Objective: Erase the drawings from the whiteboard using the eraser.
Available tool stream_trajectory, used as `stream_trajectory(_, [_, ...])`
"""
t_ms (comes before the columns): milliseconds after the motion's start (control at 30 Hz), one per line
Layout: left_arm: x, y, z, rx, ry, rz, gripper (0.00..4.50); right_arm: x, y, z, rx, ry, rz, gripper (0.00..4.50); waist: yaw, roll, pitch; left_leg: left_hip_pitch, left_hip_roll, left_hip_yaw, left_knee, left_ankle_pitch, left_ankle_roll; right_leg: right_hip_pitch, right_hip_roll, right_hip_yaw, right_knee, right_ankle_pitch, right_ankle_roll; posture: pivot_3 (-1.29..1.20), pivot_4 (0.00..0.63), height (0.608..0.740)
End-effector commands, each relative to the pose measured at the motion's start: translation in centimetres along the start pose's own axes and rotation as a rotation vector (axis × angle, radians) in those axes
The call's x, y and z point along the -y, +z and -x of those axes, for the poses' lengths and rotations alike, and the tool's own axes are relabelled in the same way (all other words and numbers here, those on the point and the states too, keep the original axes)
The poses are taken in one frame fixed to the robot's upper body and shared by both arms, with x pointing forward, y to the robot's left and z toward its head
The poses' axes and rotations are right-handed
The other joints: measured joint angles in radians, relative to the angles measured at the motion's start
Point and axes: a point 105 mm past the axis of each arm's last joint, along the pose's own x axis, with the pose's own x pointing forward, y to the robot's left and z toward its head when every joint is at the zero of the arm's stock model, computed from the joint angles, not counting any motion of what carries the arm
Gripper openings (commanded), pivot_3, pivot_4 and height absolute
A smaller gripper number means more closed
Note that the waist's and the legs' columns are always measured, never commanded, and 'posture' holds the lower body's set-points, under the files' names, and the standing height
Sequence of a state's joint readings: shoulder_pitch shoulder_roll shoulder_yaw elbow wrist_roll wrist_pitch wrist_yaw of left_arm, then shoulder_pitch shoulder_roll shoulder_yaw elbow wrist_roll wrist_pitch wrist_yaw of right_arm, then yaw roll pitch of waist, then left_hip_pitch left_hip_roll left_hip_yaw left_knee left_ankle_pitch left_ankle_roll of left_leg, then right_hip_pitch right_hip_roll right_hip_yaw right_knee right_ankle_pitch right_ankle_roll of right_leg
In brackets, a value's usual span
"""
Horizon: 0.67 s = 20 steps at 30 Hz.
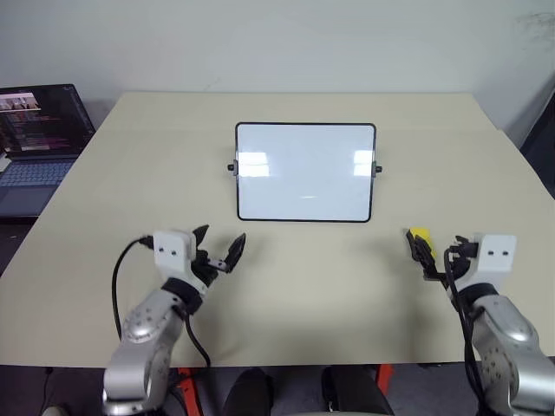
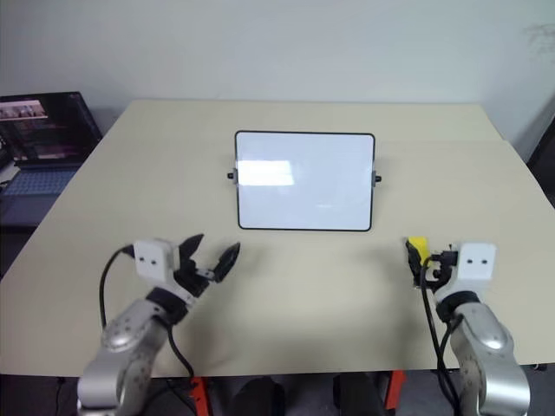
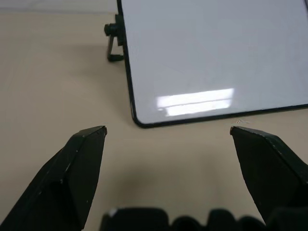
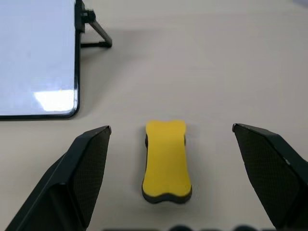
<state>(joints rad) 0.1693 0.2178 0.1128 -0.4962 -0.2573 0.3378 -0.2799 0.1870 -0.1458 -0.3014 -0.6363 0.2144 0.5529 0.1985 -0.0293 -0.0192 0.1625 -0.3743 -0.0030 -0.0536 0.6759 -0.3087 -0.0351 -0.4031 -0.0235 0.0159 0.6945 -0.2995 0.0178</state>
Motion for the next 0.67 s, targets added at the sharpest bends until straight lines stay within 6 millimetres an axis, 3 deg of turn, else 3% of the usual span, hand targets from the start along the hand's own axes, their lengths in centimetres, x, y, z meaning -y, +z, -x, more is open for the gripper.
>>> stream_trajectory(33, [1.1,1.1,1.1,0.074,0.068,-0.015,4.5,-0.2,1.2,1.0,0.092,-0.034,0.024,4.43,0.0,0.001,0.0,0.002,0.0,0.0,0.0,0.0,0.0,0.002,0.0,0.0,0.0,0.0,0.0,0.0,0.15,0.74])
stream_trajectory(167, [2.2,0.7,1.9,0.075,0.104,0.015,4.5,0.0,0.6,1.6,0.102,-0.067,0.028,4.43,0.0,0.001,0.001,0.014,0.001,0.0,-0.001,0.0,0.0,0.016,0.001,-0.001,-0.007,-0.003,0.005,0.0,0.15,0.74])
stream_trajectory(433, [1.2,-2.1,2.7,0.046,0.184,-0.027,4.5,-0.9,-1.0,2.3,0.099,-0.07,0.034,4.43,0.0,0.001,0.0,0.012,0.001,0.0,-0.002,0.0,0.0,0.018,0.002,0.0,-0.014,0.001,0.005,0.0,0.15,0.74])
stream_trajectory(667, [2.0,-3.8,3.3,0.026,0.121,-0.015,4.5,-2.1,-2.0,4.3,0.08,-0.088,0.07,4.43,0.002,0.001,0.0,0.012,0.0,0.0,-0.01,0.0,0.0,0.015,0.001,0.0,-0.016,0.0,0.003,0.0,0.15,0.74])
